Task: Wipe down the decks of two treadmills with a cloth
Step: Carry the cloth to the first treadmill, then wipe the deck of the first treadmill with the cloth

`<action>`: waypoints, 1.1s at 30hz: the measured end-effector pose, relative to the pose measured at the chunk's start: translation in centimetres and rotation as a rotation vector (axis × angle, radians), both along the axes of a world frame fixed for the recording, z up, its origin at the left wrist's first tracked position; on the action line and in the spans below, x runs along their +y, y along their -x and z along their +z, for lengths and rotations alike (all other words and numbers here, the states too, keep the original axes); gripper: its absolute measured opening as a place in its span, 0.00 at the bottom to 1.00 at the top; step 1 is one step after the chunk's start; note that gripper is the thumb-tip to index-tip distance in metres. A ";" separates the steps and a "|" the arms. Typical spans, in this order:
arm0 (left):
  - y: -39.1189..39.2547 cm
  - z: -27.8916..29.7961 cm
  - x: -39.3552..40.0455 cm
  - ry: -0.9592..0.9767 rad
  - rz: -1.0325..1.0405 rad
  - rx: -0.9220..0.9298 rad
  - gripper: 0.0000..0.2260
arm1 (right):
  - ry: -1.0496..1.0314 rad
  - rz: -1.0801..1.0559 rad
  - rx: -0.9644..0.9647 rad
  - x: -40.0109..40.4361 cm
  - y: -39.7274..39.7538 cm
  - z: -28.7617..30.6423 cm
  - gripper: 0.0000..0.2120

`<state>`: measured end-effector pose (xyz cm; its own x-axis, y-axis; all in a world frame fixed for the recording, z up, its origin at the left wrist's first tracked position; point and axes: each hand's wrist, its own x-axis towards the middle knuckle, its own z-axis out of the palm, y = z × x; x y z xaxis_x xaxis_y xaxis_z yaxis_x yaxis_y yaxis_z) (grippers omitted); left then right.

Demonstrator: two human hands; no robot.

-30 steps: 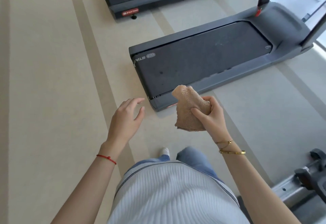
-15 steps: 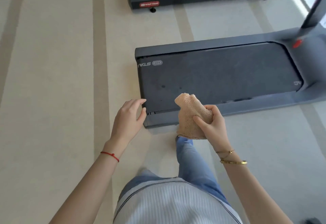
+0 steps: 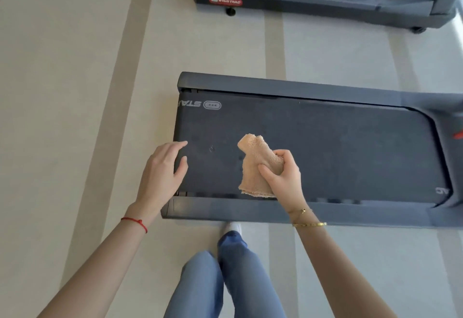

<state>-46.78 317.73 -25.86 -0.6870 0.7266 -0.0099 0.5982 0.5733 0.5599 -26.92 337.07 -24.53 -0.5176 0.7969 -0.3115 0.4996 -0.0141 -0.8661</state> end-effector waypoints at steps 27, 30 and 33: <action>8.6 -51.7 5.1 0.138 0.049 0.124 0.19 | -0.884 0.301 -0.336 9.0 12.4 -52.5 0.25; 9.1 -53.2 5.0 0.195 0.039 0.188 0.21 | -0.889 0.648 -0.464 8.6 12.9 -53.6 0.29; 10.1 -54.0 5.1 0.255 0.039 0.224 0.23 | -0.806 0.732 -0.516 8.2 13.2 -55.5 0.32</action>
